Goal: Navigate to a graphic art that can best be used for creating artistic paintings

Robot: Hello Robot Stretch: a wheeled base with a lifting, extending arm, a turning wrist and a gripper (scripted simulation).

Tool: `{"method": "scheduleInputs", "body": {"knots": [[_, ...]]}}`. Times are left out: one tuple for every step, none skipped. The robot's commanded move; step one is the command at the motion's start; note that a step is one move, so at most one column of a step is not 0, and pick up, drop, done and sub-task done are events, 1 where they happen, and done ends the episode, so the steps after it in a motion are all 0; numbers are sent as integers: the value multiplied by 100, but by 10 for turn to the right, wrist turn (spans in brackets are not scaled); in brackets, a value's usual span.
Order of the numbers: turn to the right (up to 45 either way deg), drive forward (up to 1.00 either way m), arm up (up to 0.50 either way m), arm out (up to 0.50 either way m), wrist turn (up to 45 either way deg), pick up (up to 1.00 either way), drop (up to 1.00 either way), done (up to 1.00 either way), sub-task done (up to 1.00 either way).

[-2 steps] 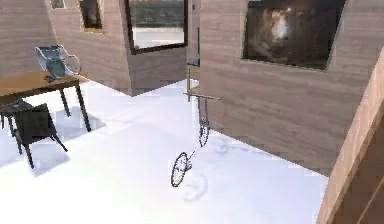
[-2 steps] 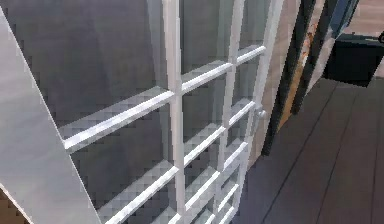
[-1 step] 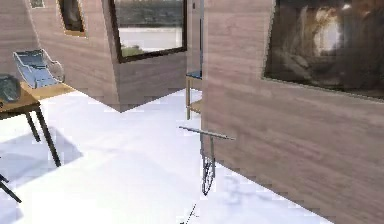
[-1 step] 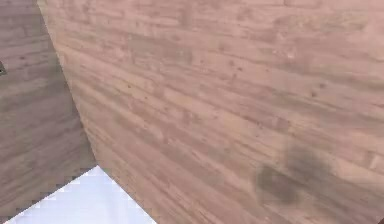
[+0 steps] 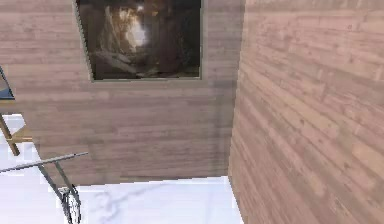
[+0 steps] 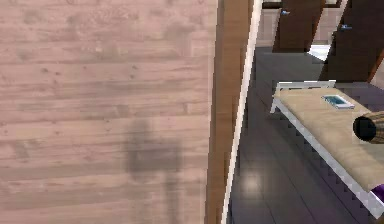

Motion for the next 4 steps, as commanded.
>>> {"method": "scheduleInputs", "body": {"knots": [[30,0,0,0,0,0,0,0,0],[0,75,0,0,0,0,0,0,0],[-270,0,0,0,0,0,0,0,0],[0,0,0,0,0,0,0,100,0]]}}
